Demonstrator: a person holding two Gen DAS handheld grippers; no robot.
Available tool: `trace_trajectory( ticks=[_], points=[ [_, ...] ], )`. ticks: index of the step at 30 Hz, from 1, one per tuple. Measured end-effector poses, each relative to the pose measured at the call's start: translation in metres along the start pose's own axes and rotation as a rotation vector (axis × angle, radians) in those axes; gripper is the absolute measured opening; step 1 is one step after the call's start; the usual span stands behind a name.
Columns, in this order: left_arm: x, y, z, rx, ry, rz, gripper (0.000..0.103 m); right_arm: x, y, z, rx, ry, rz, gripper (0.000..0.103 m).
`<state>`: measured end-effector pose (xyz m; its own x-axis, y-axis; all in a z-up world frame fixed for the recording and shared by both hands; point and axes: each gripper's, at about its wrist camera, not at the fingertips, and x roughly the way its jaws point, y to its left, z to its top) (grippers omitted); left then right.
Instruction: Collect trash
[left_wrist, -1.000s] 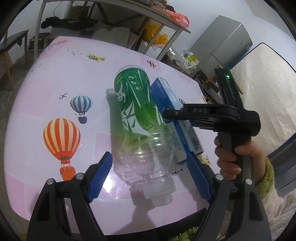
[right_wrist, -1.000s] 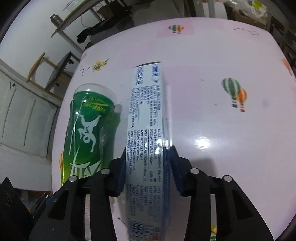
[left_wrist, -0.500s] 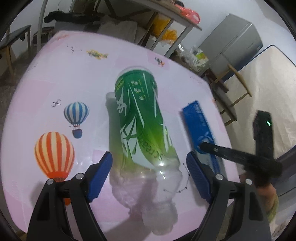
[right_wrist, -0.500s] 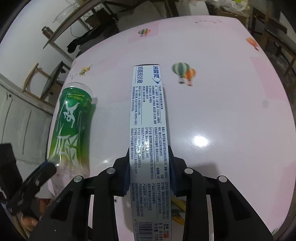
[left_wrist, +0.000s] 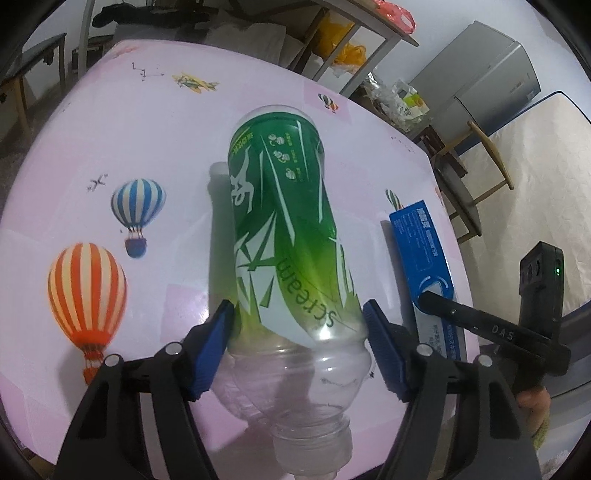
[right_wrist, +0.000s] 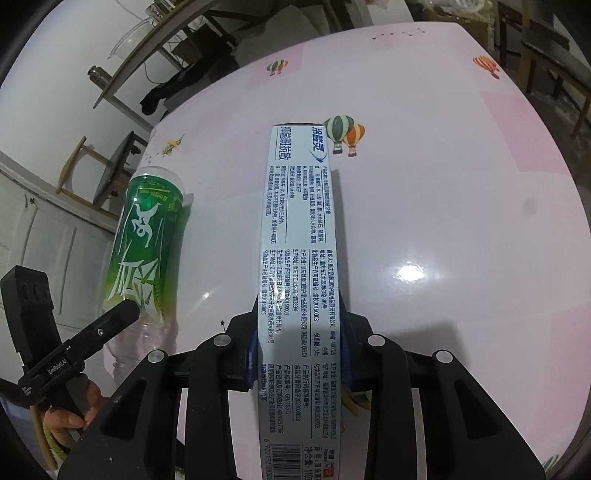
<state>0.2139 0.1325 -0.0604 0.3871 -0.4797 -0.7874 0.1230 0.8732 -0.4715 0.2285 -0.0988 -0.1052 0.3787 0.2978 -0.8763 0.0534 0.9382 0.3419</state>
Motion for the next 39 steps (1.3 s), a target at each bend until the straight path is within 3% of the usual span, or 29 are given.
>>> trace_trajectory(
  ticks=[10,14,17,22,34,39],
  points=[
    [-0.005,-0.006,-0.028,-0.096,0.103,-0.095,0.069,-0.017,-0.018,-0.016,0.018,0.027,0.0,0.031],
    [-0.006,-0.008,-0.03,-0.085,0.109,-0.088,0.069,-0.017,-0.021,-0.016,0.03,0.039,0.012,0.032],
    [-0.007,-0.007,-0.029,-0.094,0.116,-0.084,0.069,-0.012,-0.02,-0.012,0.049,0.06,0.038,0.036],
    [-0.013,-0.008,-0.03,-0.093,0.111,-0.097,0.075,-0.013,-0.017,-0.012,0.044,0.059,0.046,0.052],
    [-0.016,-0.027,-0.045,0.019,0.107,-0.049,0.078,-0.008,-0.016,-0.01,0.02,0.072,0.052,0.063],
    [-0.016,-0.03,-0.053,0.06,0.1,-0.012,0.08,-0.007,-0.002,-0.013,-0.05,0.05,-0.042,0.071]
  ],
)
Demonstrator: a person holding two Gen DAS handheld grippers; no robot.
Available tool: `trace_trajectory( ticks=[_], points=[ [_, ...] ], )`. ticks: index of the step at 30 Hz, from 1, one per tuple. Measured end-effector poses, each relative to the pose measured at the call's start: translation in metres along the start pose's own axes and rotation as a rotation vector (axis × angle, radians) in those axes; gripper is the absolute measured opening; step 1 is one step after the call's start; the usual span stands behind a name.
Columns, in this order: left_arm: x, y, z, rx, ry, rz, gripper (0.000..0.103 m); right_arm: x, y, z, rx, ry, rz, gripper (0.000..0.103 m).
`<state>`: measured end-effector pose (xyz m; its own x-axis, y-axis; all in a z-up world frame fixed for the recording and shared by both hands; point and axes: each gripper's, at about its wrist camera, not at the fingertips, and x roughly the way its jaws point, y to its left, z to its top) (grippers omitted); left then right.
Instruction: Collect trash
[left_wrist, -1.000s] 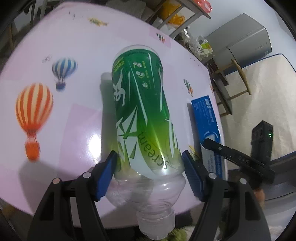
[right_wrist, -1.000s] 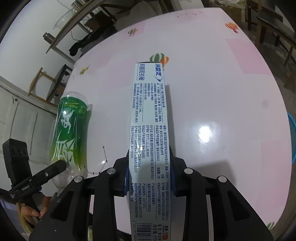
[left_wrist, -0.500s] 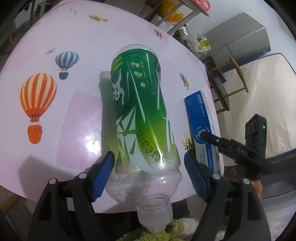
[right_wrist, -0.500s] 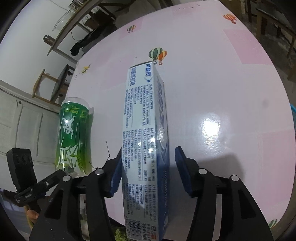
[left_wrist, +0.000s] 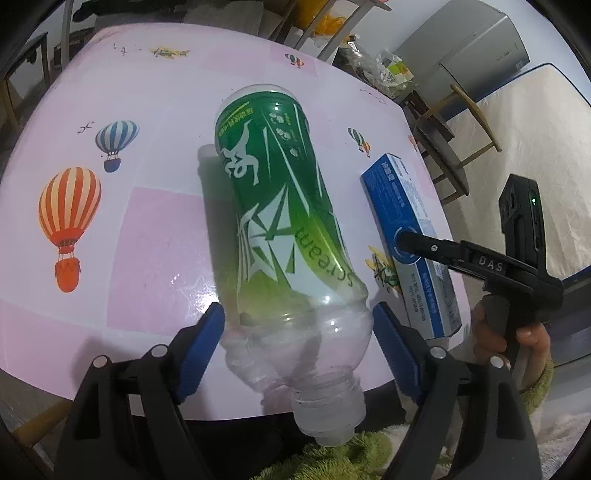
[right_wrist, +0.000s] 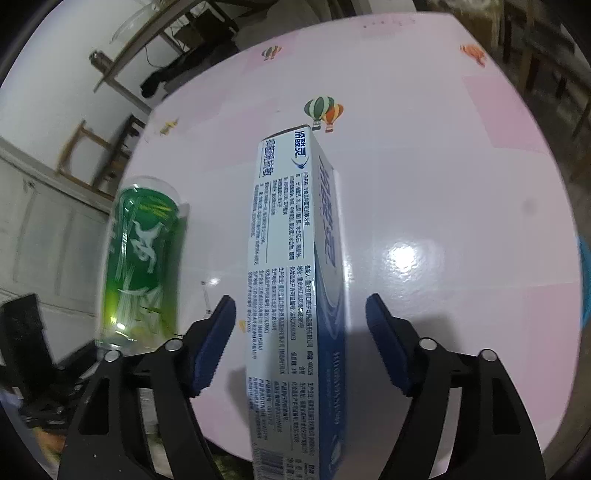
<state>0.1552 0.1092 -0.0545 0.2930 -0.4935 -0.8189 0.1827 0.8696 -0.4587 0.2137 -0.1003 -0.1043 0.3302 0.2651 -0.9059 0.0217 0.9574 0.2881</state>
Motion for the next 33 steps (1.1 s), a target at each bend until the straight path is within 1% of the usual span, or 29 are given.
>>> trace_trajectory(
  ticks=[2,8,14,20,33],
  points=[
    [0.002,0.0,-0.003,-0.007,0.003,-0.008,0.08,0.002,0.006,-0.003,-0.028,-0.009,-0.027,0.074],
    [0.003,-0.003,-0.001,-0.01,-0.011,0.004,0.08,0.008,0.014,-0.005,-0.058,-0.025,-0.051,0.081],
    [0.001,-0.006,0.004,-0.005,-0.028,0.007,0.08,0.013,0.018,0.001,-0.065,-0.022,-0.064,0.081],
    [0.004,-0.011,0.006,0.001,-0.023,0.008,0.08,0.015,0.02,0.002,-0.071,-0.022,-0.077,0.081],
    [0.004,-0.01,-0.001,0.009,-0.032,-0.003,0.081,0.023,0.03,0.006,-0.064,-0.015,-0.106,0.081]
  ],
)
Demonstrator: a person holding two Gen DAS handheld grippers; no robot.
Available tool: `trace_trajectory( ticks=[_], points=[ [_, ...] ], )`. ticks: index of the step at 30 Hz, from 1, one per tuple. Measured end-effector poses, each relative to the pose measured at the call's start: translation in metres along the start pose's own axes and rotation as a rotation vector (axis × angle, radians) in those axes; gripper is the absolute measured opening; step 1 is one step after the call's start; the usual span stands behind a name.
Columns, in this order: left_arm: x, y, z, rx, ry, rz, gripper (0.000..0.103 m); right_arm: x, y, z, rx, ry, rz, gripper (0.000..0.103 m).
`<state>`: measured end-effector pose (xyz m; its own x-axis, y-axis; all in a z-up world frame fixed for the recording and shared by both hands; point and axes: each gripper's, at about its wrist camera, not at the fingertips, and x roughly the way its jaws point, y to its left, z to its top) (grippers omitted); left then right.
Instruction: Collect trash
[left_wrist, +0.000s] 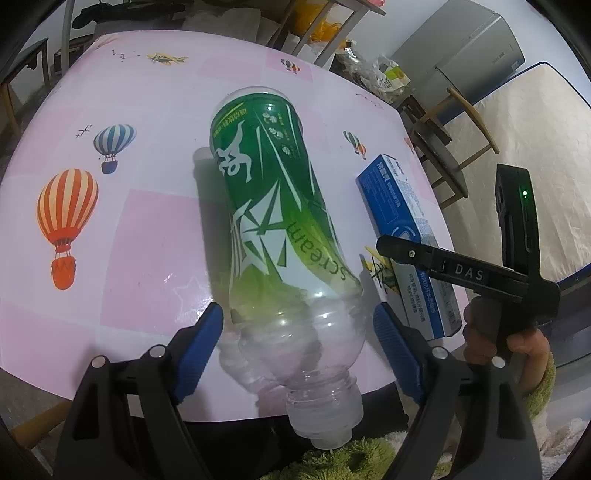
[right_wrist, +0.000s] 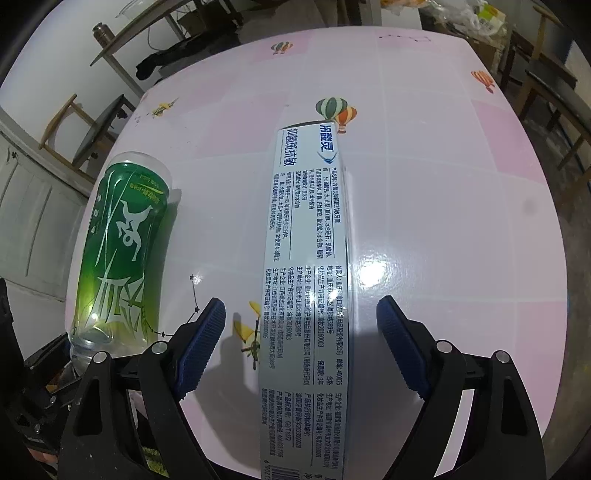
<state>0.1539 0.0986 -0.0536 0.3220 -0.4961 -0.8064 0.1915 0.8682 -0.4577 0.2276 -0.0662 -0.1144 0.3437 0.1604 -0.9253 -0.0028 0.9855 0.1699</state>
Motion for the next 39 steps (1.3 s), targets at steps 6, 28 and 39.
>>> trace_trajectory(
  ticks=[6,28,39],
  points=[
    [-0.001,-0.001,-0.001,0.012,-0.008,0.005,0.082,0.001,-0.001,0.0,0.019,-0.005,0.01,0.083],
    [0.001,0.0,0.006,0.017,0.002,-0.01,0.084,-0.003,-0.014,0.001,0.063,-0.004,0.069,0.084],
    [0.005,0.001,0.012,0.019,0.026,-0.061,0.084,-0.009,-0.021,-0.004,0.07,0.012,0.095,0.082]
  ],
)
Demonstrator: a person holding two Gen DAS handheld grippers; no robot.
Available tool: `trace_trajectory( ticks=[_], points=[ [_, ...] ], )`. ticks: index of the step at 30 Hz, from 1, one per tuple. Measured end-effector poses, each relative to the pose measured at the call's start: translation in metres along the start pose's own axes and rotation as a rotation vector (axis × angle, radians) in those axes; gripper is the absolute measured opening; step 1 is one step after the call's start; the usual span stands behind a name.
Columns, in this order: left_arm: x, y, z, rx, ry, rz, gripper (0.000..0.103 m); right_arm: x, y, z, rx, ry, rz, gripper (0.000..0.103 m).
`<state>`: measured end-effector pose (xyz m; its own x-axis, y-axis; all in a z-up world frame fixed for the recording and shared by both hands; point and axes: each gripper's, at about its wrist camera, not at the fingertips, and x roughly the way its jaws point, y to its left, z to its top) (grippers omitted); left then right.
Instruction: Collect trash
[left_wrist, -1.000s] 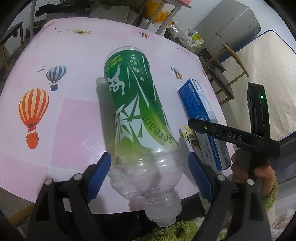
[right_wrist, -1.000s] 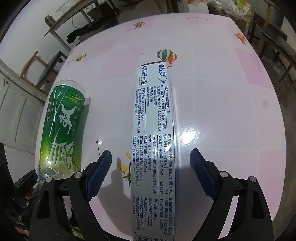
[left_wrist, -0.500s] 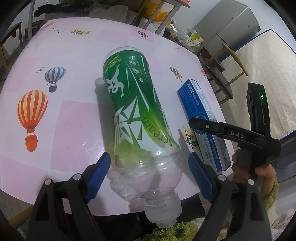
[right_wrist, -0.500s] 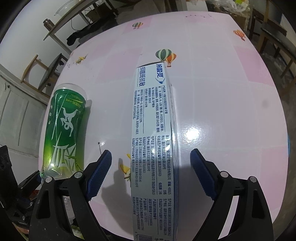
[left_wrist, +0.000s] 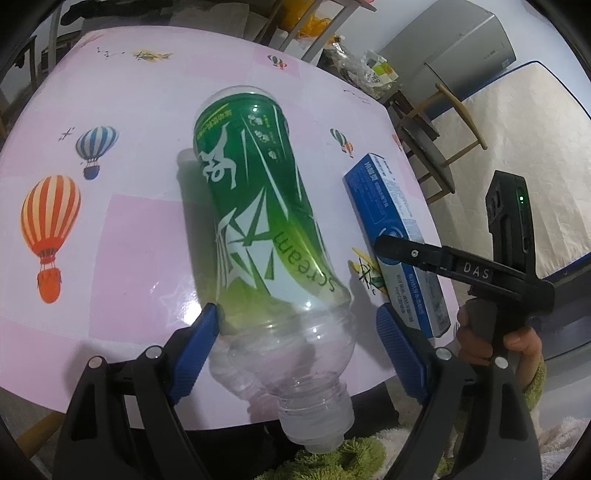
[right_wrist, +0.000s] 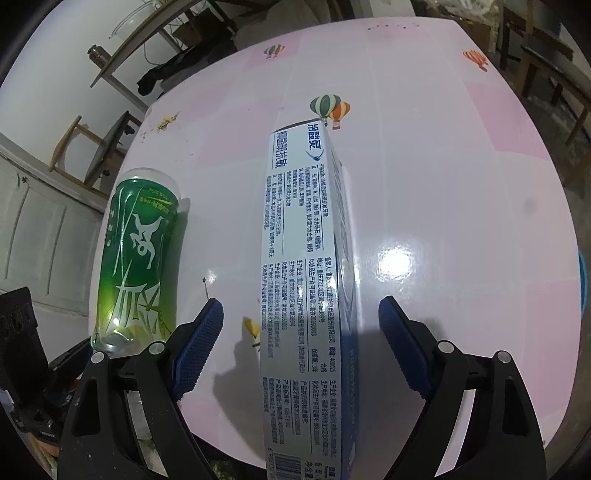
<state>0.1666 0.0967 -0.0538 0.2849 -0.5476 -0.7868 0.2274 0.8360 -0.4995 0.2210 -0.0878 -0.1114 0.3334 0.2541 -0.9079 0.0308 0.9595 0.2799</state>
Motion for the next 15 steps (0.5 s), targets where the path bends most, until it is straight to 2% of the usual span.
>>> trace_trajectory(
  ticks=[8,15],
  points=[
    [0.011,-0.003,0.017,0.024,0.012,0.019,0.084,-0.002,-0.003,0.003,-0.013,0.029,0.014,0.079],
    [0.022,0.009,0.032,-0.025,0.049,0.001,0.084,-0.001,0.001,0.004,-0.047,0.044,0.009,0.074]
  ],
)
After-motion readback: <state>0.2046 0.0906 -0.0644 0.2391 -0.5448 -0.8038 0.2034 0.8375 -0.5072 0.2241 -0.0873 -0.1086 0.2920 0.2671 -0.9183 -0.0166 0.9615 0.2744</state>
